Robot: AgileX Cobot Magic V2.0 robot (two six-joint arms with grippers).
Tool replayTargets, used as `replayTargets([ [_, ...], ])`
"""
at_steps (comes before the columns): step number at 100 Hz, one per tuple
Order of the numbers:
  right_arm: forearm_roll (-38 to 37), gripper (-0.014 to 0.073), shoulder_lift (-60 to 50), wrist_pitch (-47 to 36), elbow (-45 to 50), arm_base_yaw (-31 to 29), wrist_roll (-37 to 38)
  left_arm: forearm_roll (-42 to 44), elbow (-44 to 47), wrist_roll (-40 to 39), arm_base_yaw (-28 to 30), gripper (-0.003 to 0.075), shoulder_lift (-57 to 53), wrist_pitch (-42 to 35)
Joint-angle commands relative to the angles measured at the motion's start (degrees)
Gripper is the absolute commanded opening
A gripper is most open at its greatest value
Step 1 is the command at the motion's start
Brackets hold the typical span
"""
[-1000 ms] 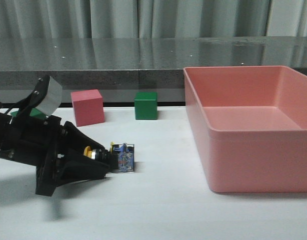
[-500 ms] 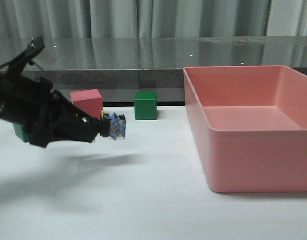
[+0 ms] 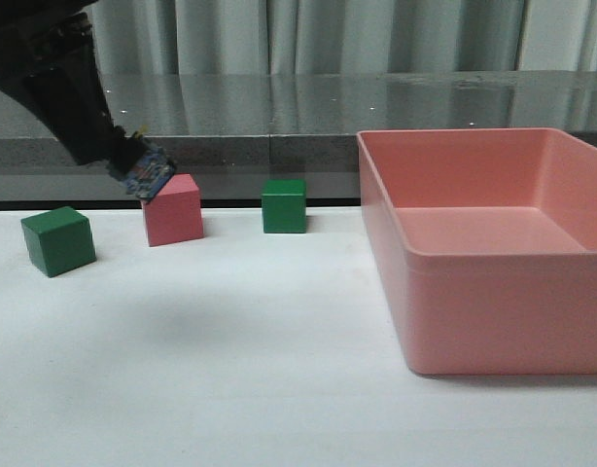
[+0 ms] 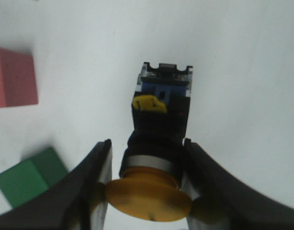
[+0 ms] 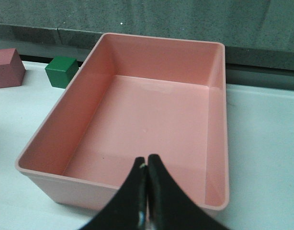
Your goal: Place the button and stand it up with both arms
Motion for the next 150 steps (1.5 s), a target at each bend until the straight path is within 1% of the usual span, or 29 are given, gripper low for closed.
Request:
replayTargets([
  [1, 0.69, -0.0062, 0.05, -4.28, -1.42, -0.26, -0.03, 8.49, -4.28, -5.74, -2.74, -0.002, -0.06, 0.51],
  [5, 0.69, -0.0062, 0.05, -4.28, -1.42, -0.26, -0.03, 12.45, -4.79, -6.73, -4.32, -0.002, 1.19, 0.35],
  [19, 0.69, -0.0062, 0.05, -4.28, -1.42, -0.26, -0.03, 20.97, -4.79, -7.64, -9.09, -0.002, 5.21, 0.56],
  [40, 0.69, -0.0062, 0.05, -4.28, -1.42, -0.26, -0.03, 31.72, -4.79, -7.64, -15.47, -0.0019, 11.43, 0.65],
  [50, 0.69, -0.0062, 0.05, -4.28, -1.42, -0.26, -0.03, 35.29, -4.79, -7.64, -17.8, -0.0019, 12.95, 0.65],
  [61, 0.69, -0.0062, 0.05, -4.28, -1.42, -0.26, -0.03, 37.71, -4.79, -7.64, -19.32, -0.0019, 13.7, 0.3],
  [93, 0.69, -0.0062, 0.05, -4.28, -1.42, -0.26, -0.03, 37.49, -4.79, -7.64, -19.6, -0.0013, 14.72, -0.08],
  [96, 0.69, -0.0062, 0.05, -4.28, -1.42, -0.26, -0.03, 37.49, -4.79, -7.64, -19.6, -0.0002, 14.72, -0.17],
  [104, 0.69, -0.0062, 0.05, -4.28, -1.42, -0.26, -0.03, 37.24, -4.79, -7.64, -19.6, 0.0059, 14.72, -0.29],
  [113, 0.69, -0.0062, 0.05, -4.28, -1.42, -0.26, -0.03, 36.82, -4.79, -7.64, -19.6, 0.0185, 14.72, -0.39],
  [115, 0.69, -0.0062, 0.05, -4.28, -1.42, -0.26, -0.03, 36.67, -4.79, -7.64, -19.6, 0.0232, 14.72, -0.51],
  [117, 0.69, -0.0062, 0.05, -4.28, -1.42, -0.26, -0.03, 36.53, -4.79, -7.64, -19.6, 0.0255, 14.72, -0.61],
  [118, 0.69, -0.0062, 0.05, -4.28, -1.42, -0.26, -0.03, 36.39, -4.79, -7.64, -19.6, 0.0291, 14.72, -0.6],
  [119, 0.69, -0.0062, 0.05, -4.28, -1.42, -0.26, -0.03, 36.39, -4.79, -7.64, -19.6, 0.0291, 14.72, -0.6],
  [120, 0.69, -0.0062, 0.05, -4.28, -1.42, -0.26, -0.03, 36.38, -4.79, -7.64, -19.6, 0.0314, 14.72, -0.74],
  [123, 0.69, -0.0062, 0.05, -4.28, -1.42, -0.26, -0.03, 36.3, -4.79, -7.64, -19.6, 0.0345, 14.72, -0.74],
  [124, 0.69, -0.0062, 0.05, -4.28, -1.42, -0.26, -0.03, 36.26, -4.79, -7.64, -19.6, 0.0374, 14.72, -0.74],
  [125, 0.69, -0.0062, 0.05, -4.28, -1.42, -0.26, -0.03, 36.26, -4.79, -7.64, -19.6, 0.0374, 14.72, -0.74],
  [129, 0.69, -0.0062, 0.05, -4.28, -1.42, -0.26, -0.03, 36.26, -4.79, -7.64, -19.6, 0.0424, 14.72, -0.74],
  [137, 0.69, -0.0062, 0.05, -4.28, -1.42, -0.26, -0.03, 36.26, -4.79, -7.64, -19.6, 0.0463, 14.72, -0.74],
  [150, 0.69, -0.0062, 0.05, -4.33, -1.42, -0.26, -0.03, 36.17, -4.79, -7.64, -19.6, 0.0467, 14.38, -0.74],
])
